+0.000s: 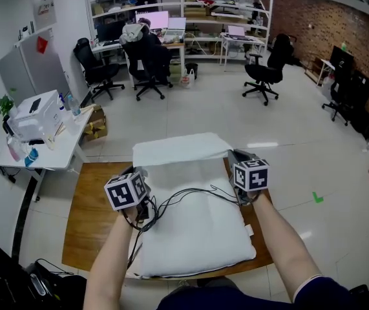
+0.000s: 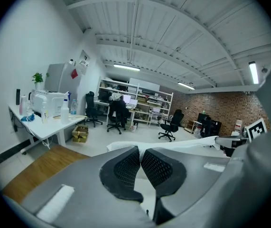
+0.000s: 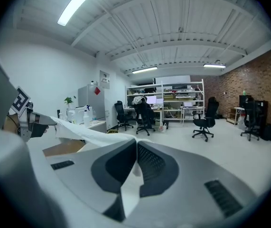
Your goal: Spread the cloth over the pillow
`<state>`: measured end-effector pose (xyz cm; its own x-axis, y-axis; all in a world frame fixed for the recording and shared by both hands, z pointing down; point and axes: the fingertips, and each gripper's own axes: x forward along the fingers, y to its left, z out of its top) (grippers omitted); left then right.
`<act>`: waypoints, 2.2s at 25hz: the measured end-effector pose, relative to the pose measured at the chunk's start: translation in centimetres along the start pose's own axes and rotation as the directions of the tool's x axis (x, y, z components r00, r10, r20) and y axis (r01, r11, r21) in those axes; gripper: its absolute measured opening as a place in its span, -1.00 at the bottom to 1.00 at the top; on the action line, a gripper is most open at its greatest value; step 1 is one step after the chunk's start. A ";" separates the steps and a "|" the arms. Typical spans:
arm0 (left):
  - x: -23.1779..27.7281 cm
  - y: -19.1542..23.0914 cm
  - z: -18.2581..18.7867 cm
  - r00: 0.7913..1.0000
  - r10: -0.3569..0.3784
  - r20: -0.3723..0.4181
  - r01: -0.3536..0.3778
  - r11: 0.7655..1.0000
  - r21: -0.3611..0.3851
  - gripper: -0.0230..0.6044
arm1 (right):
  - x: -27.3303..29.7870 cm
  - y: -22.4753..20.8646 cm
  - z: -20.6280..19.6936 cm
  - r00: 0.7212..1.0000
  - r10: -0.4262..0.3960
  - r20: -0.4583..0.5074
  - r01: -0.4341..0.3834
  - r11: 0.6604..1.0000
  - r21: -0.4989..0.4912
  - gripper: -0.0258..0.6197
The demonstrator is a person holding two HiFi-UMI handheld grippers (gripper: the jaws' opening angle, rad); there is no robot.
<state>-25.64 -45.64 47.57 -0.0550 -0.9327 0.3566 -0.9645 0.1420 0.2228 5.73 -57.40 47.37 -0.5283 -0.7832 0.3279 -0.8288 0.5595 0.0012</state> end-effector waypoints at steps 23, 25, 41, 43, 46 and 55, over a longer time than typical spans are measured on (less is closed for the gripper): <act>-11.0 -2.4 -5.0 0.999 -0.035 -0.038 0.036 0.999 0.015 -0.88 | -12.1 3.0 -5.0 0.998 -0.025 -0.051 0.028 0.998 0.058 -0.88; -11.9 -2.7 -5.2 0.999 -0.031 -0.033 0.032 0.999 0.023 -0.88 | -13.0 3.1 -5.6 0.998 -0.021 -0.054 0.024 0.997 0.069 -0.88; -18.1 -4.3 -5.6 1.000 -0.010 0.013 0.010 0.999 0.033 -0.88 | -19.0 4.5 -5.7 1.000 -0.001 -0.029 0.003 0.998 0.069 -0.88; -18.8 -4.6 -5.5 1.000 -0.020 0.017 0.019 0.999 0.034 -0.88 | -19.6 4.5 -6.0 0.999 -0.011 -0.037 0.014 0.997 0.081 -0.88; -19.4 -4.8 -6.0 0.999 -0.036 0.012 0.036 0.999 0.031 -0.88 | -20.4 4.8 -6.4 0.999 -0.024 -0.040 0.027 0.996 0.082 -0.88; -22.2 -4.8 -6.7 0.996 -0.090 0.000 0.090 0.995 0.046 -0.88 | -23.5 6.0 -5.9 0.996 -0.082 -0.030 0.084 0.994 0.073 -0.88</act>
<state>-18.06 -23.41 44.63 0.0318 -0.9417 0.3348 -0.9763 0.0424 0.2121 14.22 -34.05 45.31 -0.4531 -0.8179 0.3547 -0.8813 0.4708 -0.0401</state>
